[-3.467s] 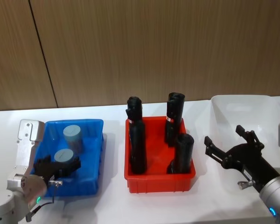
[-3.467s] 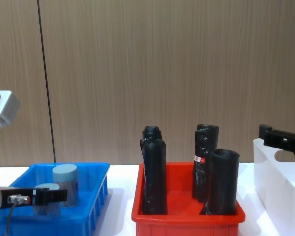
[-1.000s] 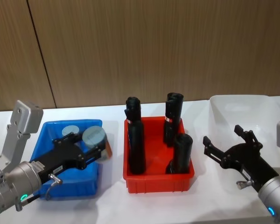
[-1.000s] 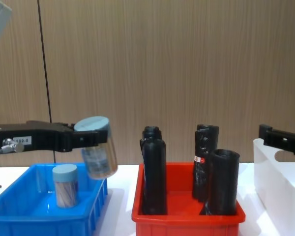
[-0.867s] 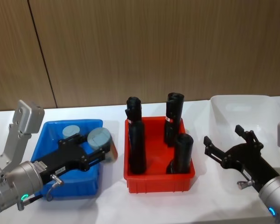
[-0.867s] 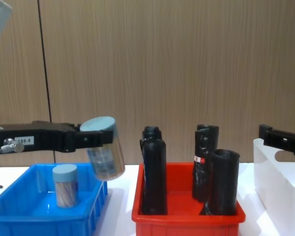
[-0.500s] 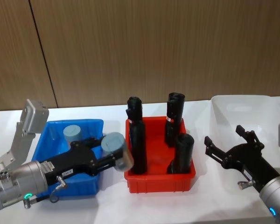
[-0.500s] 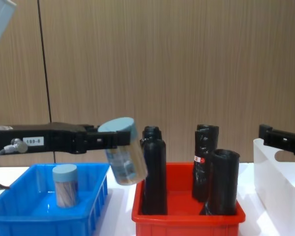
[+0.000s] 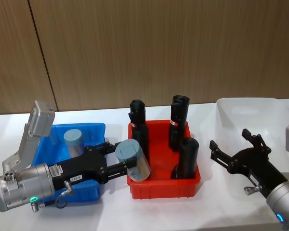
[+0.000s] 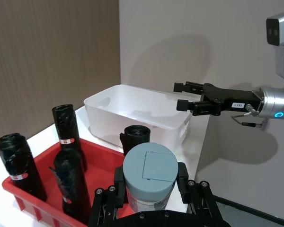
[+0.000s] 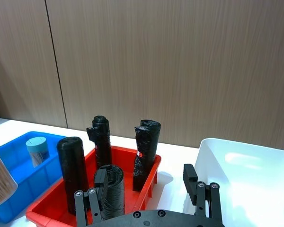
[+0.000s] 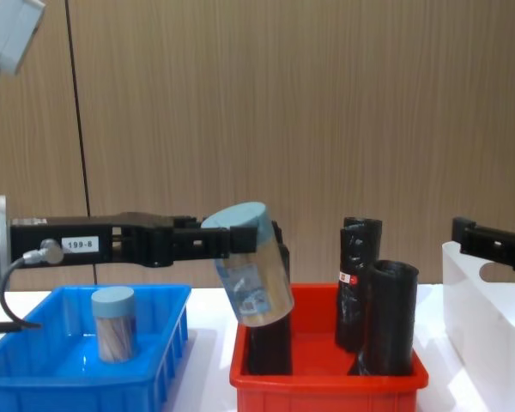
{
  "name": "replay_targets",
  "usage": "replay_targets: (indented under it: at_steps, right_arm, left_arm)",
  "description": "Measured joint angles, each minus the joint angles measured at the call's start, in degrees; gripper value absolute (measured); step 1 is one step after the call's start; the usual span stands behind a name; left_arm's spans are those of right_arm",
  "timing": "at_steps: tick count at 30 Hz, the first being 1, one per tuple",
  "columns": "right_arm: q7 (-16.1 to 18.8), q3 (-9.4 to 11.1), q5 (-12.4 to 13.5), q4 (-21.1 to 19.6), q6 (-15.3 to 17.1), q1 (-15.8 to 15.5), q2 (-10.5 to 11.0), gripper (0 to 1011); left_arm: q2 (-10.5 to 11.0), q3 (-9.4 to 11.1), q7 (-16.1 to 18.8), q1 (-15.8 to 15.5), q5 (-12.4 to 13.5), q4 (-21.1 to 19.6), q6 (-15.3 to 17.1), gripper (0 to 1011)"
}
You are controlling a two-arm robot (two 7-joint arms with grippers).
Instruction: Pick the cotton swabs from the blue box and place them into the white box.
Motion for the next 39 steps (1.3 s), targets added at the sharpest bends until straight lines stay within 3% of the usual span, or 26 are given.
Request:
replay_targets:
  at_steps: [20, 30, 39]
  right_arm:
    - [1.74, 0.22, 0.66, -0.27, 0.00, 0.00, 0.31, 1002]
    - [7.45, 1.01, 3.09, -0.84, 1.08, 0.43, 1.73, 1002]
    - [15.34, 1.74, 5.47, -1.08, 3.68, 1.61, 3.62, 1002]
  left_arm:
    - [-0.92, 0.76, -3.09, -1.67, -0.08, 2.04, -0.61, 657]
    - [-1.03, 0.85, -3.49, -1.88, -0.07, 2.31, -0.69, 657]
    - [-1.08, 0.90, -3.64, -1.96, -0.07, 2.41, -0.74, 657]
